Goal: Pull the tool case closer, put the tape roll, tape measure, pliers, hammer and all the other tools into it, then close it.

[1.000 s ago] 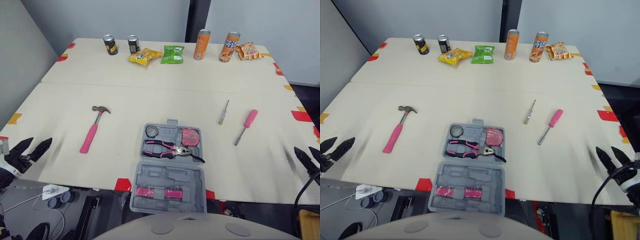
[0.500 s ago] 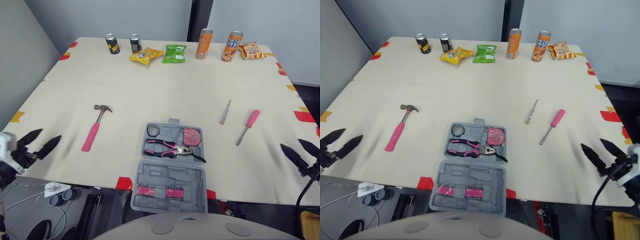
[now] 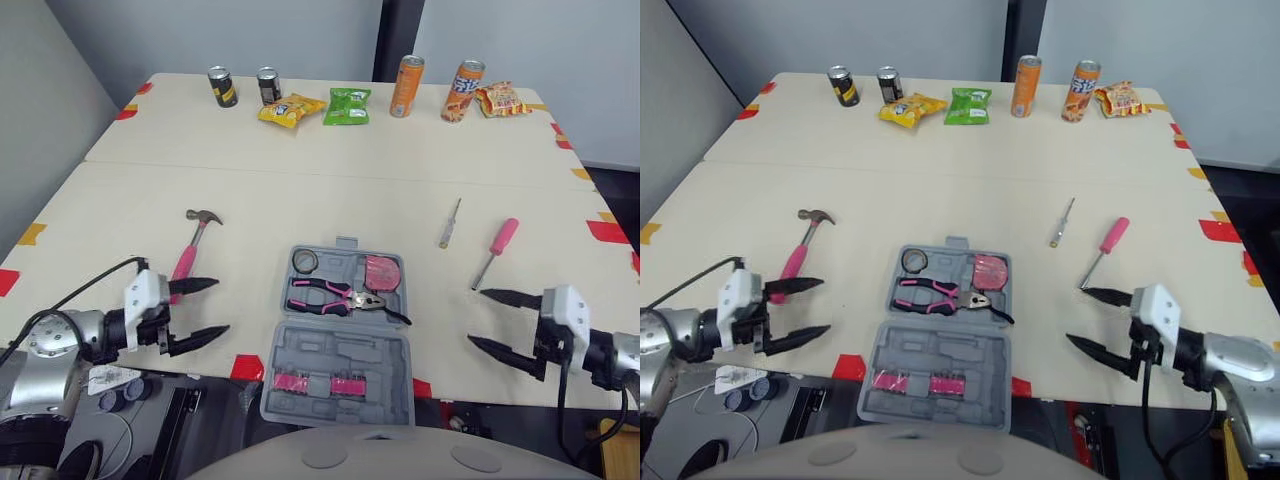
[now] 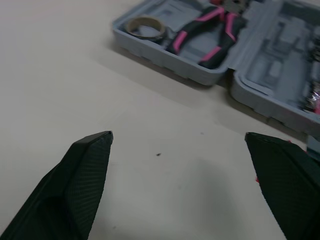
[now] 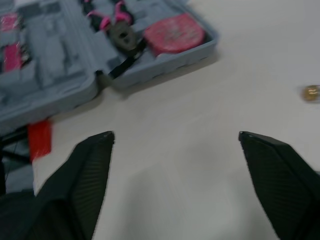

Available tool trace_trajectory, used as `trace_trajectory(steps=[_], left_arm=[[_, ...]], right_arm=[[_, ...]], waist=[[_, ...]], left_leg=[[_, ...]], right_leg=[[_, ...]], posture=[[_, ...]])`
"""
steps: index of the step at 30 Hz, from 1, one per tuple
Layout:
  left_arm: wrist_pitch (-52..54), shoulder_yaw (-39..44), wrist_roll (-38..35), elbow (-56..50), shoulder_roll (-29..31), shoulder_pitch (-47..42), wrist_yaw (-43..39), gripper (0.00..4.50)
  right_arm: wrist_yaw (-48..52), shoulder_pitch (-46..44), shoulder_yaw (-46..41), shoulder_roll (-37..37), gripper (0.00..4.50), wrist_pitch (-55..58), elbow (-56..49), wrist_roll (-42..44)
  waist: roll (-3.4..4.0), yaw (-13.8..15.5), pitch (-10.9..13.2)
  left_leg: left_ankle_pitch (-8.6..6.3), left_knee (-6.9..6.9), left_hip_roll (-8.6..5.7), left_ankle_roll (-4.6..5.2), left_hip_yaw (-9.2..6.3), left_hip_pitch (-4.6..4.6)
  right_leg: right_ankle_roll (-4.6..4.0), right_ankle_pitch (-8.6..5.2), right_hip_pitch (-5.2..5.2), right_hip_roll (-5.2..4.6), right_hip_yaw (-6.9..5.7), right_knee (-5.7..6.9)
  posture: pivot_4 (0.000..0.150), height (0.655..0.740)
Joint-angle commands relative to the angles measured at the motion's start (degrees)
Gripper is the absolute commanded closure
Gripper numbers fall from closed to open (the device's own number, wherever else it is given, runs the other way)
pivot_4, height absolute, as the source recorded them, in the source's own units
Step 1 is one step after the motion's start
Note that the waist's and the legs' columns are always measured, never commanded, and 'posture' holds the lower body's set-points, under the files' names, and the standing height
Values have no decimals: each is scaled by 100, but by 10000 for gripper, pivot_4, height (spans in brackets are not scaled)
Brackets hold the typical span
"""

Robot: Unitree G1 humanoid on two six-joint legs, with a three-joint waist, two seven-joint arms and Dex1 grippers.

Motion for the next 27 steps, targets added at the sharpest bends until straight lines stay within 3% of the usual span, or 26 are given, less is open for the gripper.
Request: trace_trajectory(steps=[1, 8, 10, 27], left_arm=[[-216, -258, 127, 63, 75, -161, -205, 14667], [-564, -916, 487, 533, -115, -525, -278, 39355], [-666, -1017, 548, 686, -182, -596, -255, 44627], [-776, -1599, 745, 1170, -500, -1156, -372, 44627]], right_arm=[[181, -184, 306, -86, 18778, -472, 303, -278], [-62, -783, 1154, 174, 42376, -556, 630, -795], [-186, -937, 1323, 250, 45000, -472, 598, -878], [-521, -1324, 2098, 396, 45000, -11, 99, -1023]], waist=[[2, -9, 1], [4, -47, 2], [4, -52, 1], [3, -41, -2]], left_leg=[[0, 2, 0, 0, 0, 0], [1, 12, -3, 1, 0, 0], [1, 14, -4, 1, 1, -1], [2, 21, 3, 2, 3, 0]], right_leg=[[0, 0, 0, 0, 0, 1], [0, 0, -3, 1, 1, 16], [0, 0, -4, 1, 2, 18], [-5, -2, -9, 0, 7, 37]], posture=[[1500, 7400], [1500, 7400], [1500, 7400], [1500, 7400]])
